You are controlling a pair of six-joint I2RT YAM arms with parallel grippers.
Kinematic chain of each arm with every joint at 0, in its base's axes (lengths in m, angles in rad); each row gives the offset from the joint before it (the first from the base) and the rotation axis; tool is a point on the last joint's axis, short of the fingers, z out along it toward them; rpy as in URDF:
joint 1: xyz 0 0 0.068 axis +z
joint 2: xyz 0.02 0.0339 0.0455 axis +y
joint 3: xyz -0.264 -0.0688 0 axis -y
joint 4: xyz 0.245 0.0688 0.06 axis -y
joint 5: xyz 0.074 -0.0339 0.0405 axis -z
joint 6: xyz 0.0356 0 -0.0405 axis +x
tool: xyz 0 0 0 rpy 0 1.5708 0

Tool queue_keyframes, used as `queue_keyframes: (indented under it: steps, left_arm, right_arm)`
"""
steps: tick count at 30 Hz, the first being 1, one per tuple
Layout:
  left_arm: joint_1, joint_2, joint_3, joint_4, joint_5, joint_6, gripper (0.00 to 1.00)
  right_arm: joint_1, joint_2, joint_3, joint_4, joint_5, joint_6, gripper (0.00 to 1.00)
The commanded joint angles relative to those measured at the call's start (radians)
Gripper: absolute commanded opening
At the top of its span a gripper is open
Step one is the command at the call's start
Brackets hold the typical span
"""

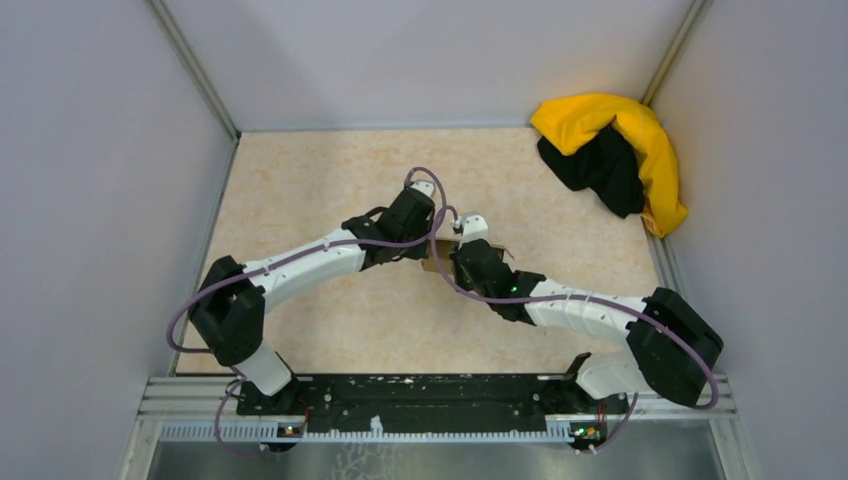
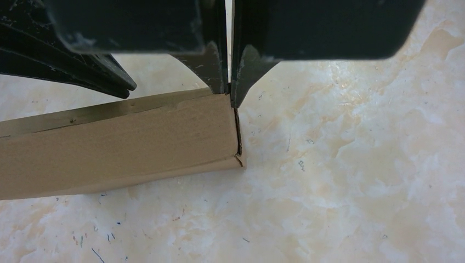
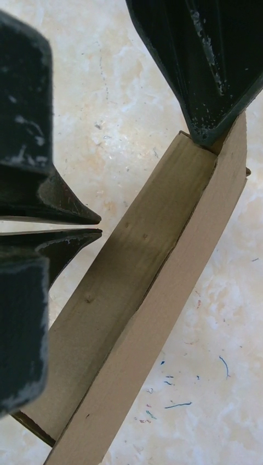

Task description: Fold the paper box

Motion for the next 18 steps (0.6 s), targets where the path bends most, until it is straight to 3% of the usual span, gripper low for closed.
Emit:
queue_keyframes:
  steps: [1,8,12,18]
  left_arm:
    - [-0.002,0.032,-0.02,-0.02,0.007,0.021,0.03]
    - [-0.001,0.039,-0.008,-0.03,0.0,0.035,0.03]
    - [-0.001,0.043,-0.005,-0.033,0.001,0.039,0.03]
    - [-0.001,0.045,-0.001,-0.03,0.022,0.042,0.03]
  right_arm:
    - [0.01,-0.033,0.051,-0.009,-0.012,-0.025,0.08]
    - [0.008,-0.234,0.107,-0.132,-0.021,-0.101,0.22]
    - [0.005,-0.368,0.104,-0.244,0.089,-0.146,0.32]
    - [-0.044,-0.47,0.028,-0.281,0.153,-0.296,0.35]
